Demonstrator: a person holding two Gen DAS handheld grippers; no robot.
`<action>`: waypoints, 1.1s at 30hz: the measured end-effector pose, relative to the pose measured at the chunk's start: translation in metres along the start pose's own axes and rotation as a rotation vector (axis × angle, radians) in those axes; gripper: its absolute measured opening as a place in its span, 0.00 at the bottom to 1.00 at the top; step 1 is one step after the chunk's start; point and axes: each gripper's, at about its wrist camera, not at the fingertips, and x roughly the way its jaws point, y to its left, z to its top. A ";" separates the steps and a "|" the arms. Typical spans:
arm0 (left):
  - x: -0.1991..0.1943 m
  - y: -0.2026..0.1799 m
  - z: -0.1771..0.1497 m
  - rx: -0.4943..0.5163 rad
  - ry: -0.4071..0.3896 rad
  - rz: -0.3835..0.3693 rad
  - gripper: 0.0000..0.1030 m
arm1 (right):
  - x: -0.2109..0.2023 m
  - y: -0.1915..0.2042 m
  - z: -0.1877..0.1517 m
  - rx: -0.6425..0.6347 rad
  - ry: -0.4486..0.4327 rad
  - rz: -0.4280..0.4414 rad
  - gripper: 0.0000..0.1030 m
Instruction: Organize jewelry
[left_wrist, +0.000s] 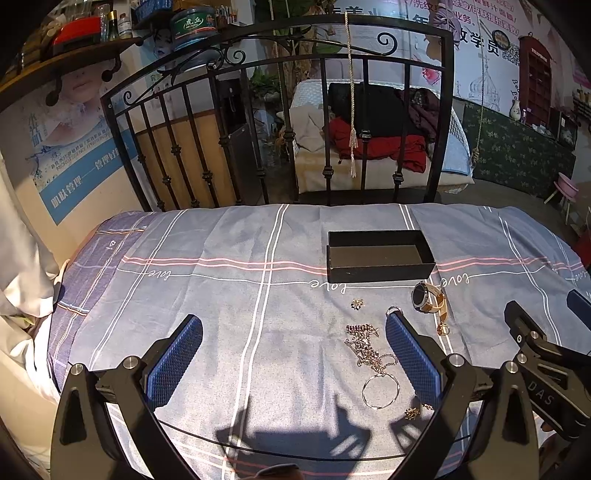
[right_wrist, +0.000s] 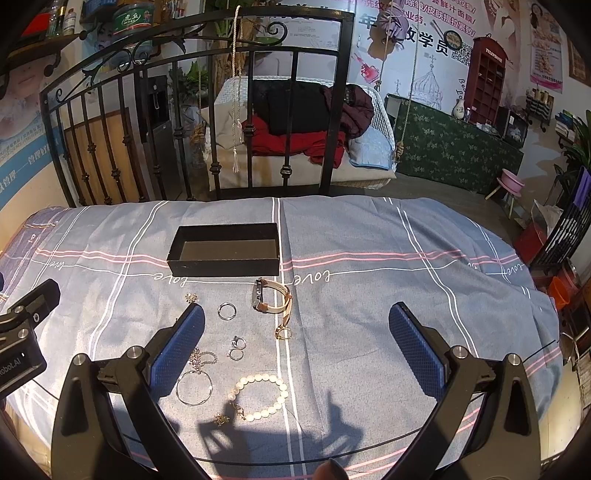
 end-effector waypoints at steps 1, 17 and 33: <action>0.000 0.000 0.000 -0.001 0.000 -0.001 0.94 | 0.002 0.000 -0.004 0.000 0.001 0.000 0.96; 0.000 0.000 0.000 -0.003 0.000 -0.005 0.94 | 0.002 -0.001 -0.004 -0.001 0.002 -0.003 0.96; 0.000 0.001 0.001 -0.006 -0.004 -0.006 0.94 | 0.001 0.000 -0.004 -0.001 0.000 -0.003 0.96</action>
